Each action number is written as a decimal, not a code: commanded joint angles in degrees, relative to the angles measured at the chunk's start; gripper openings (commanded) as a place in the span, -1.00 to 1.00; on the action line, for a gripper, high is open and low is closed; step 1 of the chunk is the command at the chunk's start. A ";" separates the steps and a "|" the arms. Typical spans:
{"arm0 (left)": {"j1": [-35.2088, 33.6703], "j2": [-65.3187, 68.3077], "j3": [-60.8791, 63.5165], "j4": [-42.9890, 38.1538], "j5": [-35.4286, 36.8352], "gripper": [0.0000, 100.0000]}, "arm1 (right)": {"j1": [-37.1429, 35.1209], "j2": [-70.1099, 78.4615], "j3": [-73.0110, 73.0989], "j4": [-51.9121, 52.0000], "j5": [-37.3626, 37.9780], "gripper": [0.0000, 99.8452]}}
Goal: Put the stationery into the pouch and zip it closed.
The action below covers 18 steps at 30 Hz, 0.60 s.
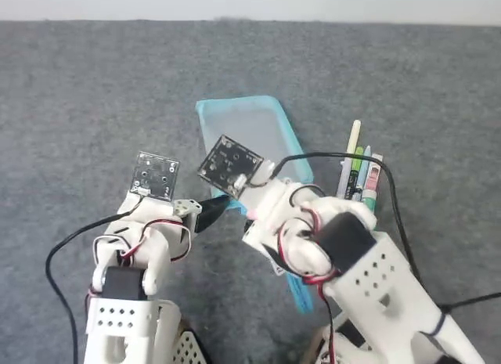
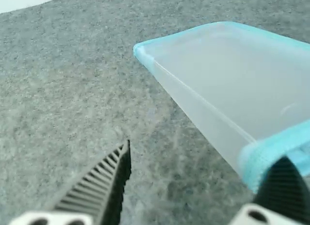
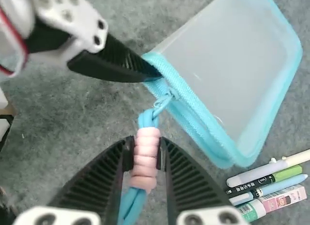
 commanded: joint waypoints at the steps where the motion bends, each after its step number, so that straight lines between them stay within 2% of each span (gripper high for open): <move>1: -0.53 -0.88 -0.31 -3.87 2.55 -0.19 | -2.68 -4.00 -2.46 0.92 2.20 -0.99; 8: -0.53 -0.88 3.12 -10.02 3.08 -0.19 | -6.90 -4.18 0.88 0.57 3.25 -0.99; 14: -0.44 -0.97 2.95 -10.20 6.42 -0.19 | -8.48 -4.18 3.34 0.57 4.40 -0.99; 18: 2.29 -0.97 3.03 -10.20 6.33 -0.19 | -10.07 -4.18 3.78 0.57 4.66 -0.99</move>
